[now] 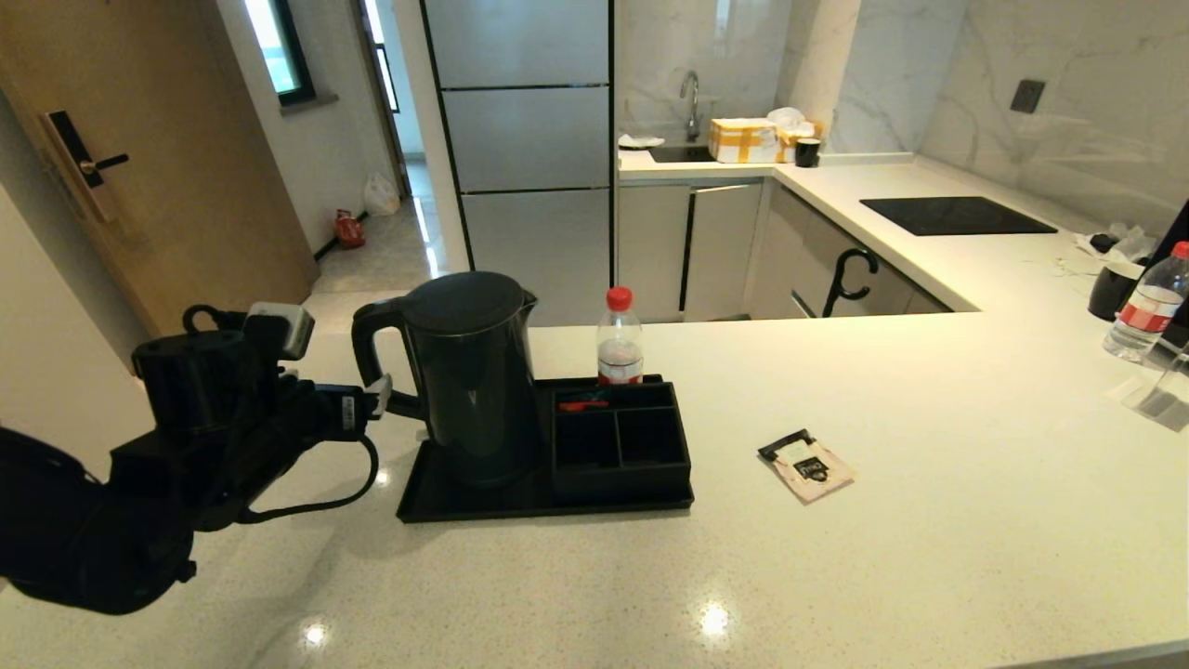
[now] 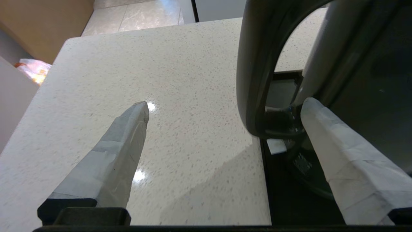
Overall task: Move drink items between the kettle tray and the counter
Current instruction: Return the tea bag to its original position
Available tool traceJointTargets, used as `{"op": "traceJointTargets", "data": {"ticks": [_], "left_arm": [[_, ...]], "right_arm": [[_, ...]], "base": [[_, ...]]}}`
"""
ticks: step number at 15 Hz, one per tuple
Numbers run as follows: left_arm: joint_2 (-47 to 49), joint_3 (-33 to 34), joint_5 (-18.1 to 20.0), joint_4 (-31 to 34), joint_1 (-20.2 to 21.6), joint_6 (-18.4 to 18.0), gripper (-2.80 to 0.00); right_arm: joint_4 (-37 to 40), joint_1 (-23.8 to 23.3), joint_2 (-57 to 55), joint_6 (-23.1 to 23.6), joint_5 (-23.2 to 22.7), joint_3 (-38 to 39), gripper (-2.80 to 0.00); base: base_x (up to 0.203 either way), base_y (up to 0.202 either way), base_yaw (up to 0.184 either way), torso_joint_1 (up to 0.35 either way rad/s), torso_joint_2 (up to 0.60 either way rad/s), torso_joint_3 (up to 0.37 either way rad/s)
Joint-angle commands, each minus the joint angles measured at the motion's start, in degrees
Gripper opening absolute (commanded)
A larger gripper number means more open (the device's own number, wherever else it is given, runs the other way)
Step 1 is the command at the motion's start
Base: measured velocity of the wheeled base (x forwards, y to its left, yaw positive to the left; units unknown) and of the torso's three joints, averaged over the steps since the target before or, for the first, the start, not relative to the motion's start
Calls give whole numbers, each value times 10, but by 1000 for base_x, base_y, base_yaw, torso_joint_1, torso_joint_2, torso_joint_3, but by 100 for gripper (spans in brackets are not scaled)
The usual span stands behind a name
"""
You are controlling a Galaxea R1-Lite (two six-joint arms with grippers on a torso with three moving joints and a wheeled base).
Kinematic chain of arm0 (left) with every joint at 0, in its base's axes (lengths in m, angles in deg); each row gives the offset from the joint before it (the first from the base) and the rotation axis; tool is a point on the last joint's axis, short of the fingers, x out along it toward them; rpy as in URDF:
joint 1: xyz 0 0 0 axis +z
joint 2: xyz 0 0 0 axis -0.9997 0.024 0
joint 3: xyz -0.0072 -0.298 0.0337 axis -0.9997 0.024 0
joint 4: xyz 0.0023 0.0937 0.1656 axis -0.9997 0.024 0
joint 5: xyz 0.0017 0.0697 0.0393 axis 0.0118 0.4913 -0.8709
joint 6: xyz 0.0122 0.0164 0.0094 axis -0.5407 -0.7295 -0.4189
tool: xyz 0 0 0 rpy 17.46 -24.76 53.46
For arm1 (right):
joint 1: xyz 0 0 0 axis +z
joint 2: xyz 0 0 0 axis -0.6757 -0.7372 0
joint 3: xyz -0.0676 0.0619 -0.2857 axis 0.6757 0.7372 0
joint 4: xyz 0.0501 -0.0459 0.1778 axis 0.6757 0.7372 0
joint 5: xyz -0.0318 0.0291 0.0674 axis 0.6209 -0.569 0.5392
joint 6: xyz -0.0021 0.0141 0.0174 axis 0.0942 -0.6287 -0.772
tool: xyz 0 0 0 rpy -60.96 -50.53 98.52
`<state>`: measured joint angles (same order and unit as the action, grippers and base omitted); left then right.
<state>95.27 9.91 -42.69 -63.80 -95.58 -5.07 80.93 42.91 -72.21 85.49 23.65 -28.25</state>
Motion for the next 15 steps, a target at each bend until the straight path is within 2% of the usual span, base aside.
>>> {"op": "traceJointTargets", "data": {"ticks": [1,3,6,9,11,13,15], "left_arm": [[-73,26,-1,0,0,-1,0],[-101,46,-1,4,0,-1,0],[-191,44,-3,86,0,0,0],[-346,46,-8,205,0,5,0],[-374,44,-12,263,0,10,0],[-441,21,-18,361,5,23,0],[-555,-13,-20,477,15,31,0]], "right_arm": [[0,0,-1,0,0,0,-280],[0,0,-1,0,0,0,-280],[0,0,-1,1,0,0,-280],[0,0,-1,0,0,0,-280],[0,0,-1,0,0,0,-280],[0,0,-1,1,0,0,-280],[0,0,-1,0,0,0,-280]], "base": [[0,0,0,0,0,0],[0,0,0,0,0,0],[0,0,0,0,0,0],[0,0,0,0,0,0],[0,0,0,0,0,0],[0,0,0,0,0,0],[0,0,0,0,0,0]]}}
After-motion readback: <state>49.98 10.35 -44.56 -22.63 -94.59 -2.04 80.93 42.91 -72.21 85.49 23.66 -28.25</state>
